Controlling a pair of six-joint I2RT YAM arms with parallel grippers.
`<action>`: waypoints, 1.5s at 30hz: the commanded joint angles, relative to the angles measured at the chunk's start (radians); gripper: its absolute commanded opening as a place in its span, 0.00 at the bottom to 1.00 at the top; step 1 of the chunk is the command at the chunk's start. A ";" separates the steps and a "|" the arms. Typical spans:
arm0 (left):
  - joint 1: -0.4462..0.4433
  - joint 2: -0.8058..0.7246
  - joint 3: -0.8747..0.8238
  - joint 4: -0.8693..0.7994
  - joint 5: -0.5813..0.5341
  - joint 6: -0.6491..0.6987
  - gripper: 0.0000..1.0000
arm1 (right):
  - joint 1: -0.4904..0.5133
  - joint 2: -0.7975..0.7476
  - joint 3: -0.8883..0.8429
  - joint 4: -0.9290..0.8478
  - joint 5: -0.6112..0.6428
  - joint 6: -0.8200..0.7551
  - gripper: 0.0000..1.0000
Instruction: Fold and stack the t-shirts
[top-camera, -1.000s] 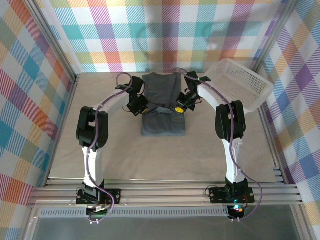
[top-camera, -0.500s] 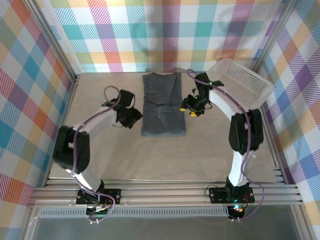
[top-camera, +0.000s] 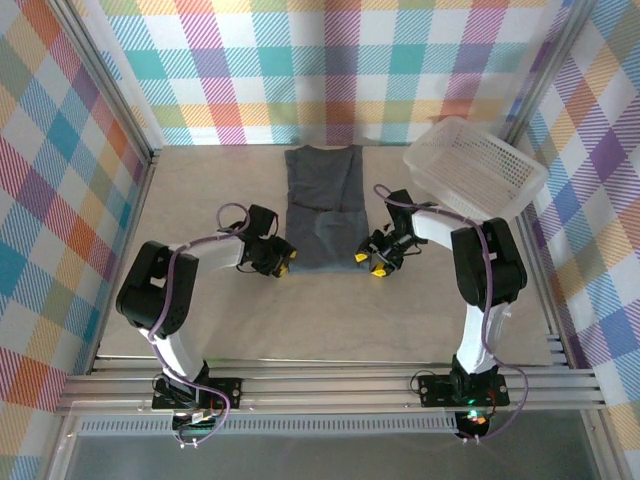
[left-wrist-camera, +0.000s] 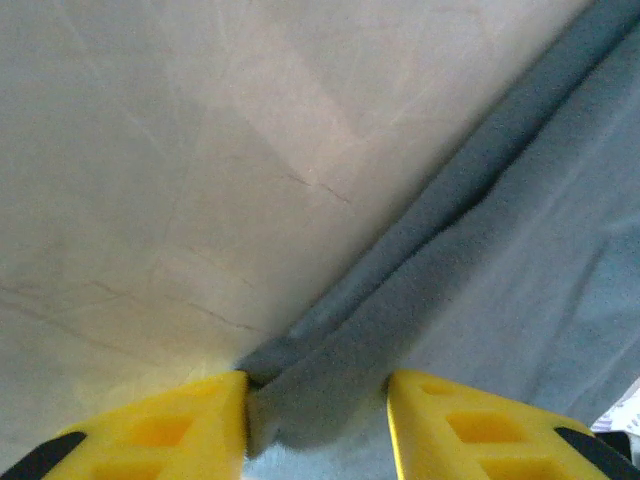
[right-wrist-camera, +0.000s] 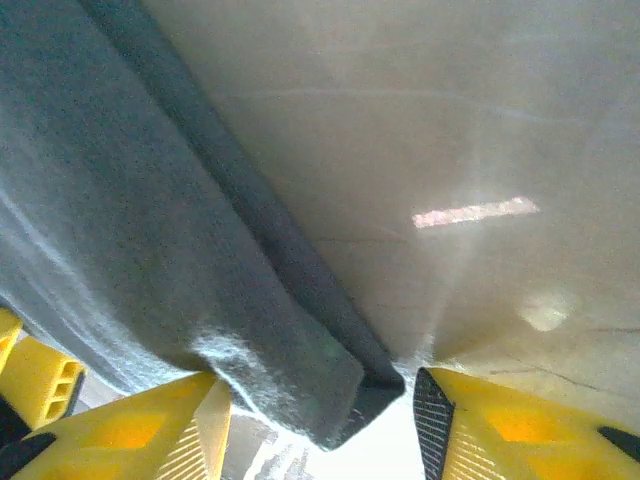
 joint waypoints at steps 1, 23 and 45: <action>-0.022 0.055 0.033 0.004 0.024 -0.011 0.38 | 0.003 0.028 0.028 0.020 -0.033 0.021 0.51; -0.031 -0.053 0.129 -0.280 -0.001 0.183 0.00 | 0.013 -0.049 0.101 -0.089 0.027 -0.093 0.00; -0.088 -0.602 0.052 -0.489 0.076 0.020 0.00 | 0.091 -0.420 0.201 -0.434 -0.069 -0.025 0.00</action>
